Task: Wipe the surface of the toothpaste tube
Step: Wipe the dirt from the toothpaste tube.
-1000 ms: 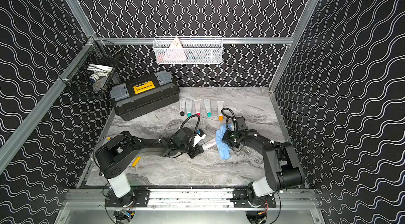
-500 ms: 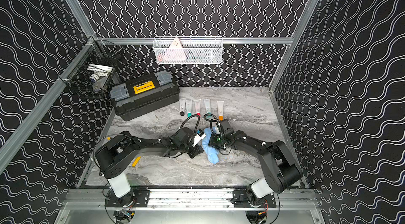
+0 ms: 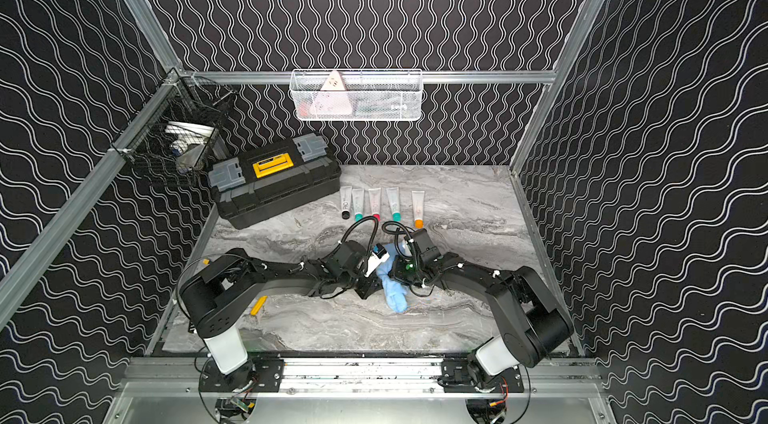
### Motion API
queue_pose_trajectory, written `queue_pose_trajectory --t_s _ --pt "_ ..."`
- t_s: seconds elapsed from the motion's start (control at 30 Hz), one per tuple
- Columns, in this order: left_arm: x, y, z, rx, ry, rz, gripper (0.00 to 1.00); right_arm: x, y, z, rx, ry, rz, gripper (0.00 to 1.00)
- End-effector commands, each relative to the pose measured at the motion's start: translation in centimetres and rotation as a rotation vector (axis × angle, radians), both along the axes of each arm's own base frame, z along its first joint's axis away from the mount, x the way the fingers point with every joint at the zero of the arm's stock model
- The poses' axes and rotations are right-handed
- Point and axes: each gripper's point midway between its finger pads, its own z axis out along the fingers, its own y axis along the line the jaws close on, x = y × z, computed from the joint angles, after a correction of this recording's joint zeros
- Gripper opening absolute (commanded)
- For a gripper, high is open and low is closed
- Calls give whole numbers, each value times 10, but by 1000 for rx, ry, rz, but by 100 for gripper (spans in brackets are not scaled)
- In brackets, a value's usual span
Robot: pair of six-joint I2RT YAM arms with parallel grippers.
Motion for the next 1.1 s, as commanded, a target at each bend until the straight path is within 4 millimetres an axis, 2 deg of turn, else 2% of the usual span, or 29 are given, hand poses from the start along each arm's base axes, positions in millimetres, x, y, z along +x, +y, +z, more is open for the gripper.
queue_pose_trajectory --t_s 0.0,0.23,0.27,0.47,0.7,1.07 --pt "3 -4 6 -29 -21 -4 9 -11 1 -9 20 69 3 0" --pt "0 -4 7 -32 -24 -19 9 1 -32 -22 -41 85 -59 0" --pt "0 -4 8 -35 -27 -23 9 8 -44 -22 -43 85 -90 0" --pt "-1 -5 9 -39 -28 -30 9 21 -79 -29 -77 86 -150 0" --pt "-2 -4 9 -38 -29 -35 8 36 -101 -33 -61 100 -215 0" --pt "-2 -5 11 -41 -35 -43 8 59 -130 -20 -96 66 -268 0"
